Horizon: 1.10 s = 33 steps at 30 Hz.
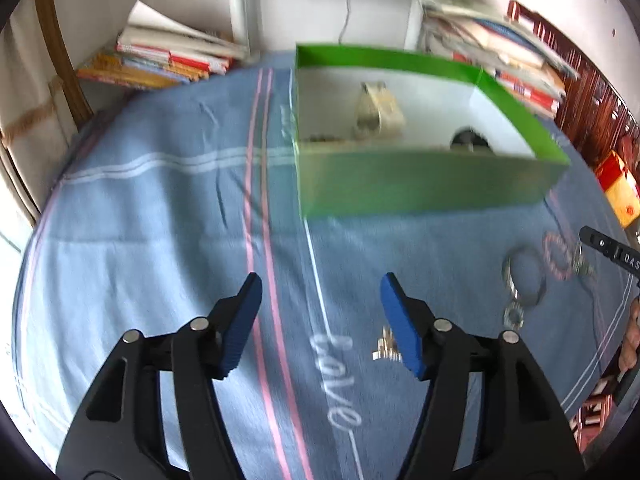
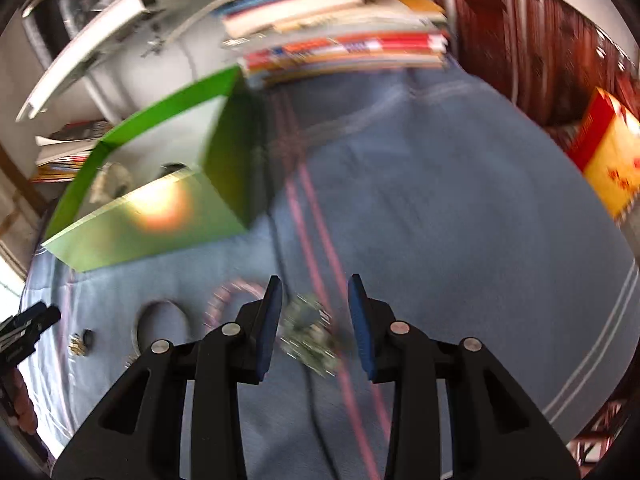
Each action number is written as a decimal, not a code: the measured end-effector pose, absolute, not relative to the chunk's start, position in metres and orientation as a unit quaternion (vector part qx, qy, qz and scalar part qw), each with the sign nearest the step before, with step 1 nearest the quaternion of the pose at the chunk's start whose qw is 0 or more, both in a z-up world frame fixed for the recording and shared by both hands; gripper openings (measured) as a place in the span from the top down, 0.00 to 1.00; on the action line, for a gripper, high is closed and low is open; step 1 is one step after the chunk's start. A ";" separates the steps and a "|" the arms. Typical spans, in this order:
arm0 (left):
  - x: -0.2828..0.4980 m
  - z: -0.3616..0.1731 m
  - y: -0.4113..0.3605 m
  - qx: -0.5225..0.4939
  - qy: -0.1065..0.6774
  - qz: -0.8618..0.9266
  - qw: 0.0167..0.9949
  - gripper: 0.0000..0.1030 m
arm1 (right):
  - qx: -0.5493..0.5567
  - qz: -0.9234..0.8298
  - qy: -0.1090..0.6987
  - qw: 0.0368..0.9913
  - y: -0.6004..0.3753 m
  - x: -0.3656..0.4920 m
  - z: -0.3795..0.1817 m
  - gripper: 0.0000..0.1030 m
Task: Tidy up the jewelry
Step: 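Grasp the jade pendant with the right gripper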
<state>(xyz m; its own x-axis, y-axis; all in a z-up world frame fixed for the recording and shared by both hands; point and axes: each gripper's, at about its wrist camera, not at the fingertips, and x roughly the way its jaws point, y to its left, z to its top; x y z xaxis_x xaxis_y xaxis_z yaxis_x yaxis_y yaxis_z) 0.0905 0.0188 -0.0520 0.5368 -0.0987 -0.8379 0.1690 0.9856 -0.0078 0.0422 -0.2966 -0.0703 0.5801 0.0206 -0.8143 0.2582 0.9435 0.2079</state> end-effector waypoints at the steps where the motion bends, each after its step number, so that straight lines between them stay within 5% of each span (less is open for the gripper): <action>1: 0.088 -0.056 0.019 0.038 0.480 -0.077 0.873 0.36 | 0.157 -0.072 0.455 0.873 -0.298 0.040 -0.074 0.67; 17: 0.079 -0.069 -0.016 0.061 0.493 -0.119 0.860 0.29 | 0.141 -0.065 0.466 0.871 -0.289 0.034 -0.079 0.67; 20: 0.081 -0.069 -0.013 0.059 0.495 -0.113 0.860 0.28 | 0.130 -0.047 0.464 0.875 -0.282 0.035 -0.078 0.88; 33: 0.081 -0.048 -0.081 0.089 0.462 -0.196 0.860 0.28 | 0.150 -0.060 0.450 0.878 -0.294 0.026 -0.075 0.90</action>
<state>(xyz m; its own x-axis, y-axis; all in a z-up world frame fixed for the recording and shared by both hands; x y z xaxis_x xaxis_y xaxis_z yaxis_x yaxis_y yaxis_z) 0.0813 -0.0805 -0.0481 0.4962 -0.2549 -0.8299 0.4202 0.9070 -0.0273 0.0262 -0.2937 -0.0754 0.5877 0.0287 -0.8085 0.2408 0.9479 0.2087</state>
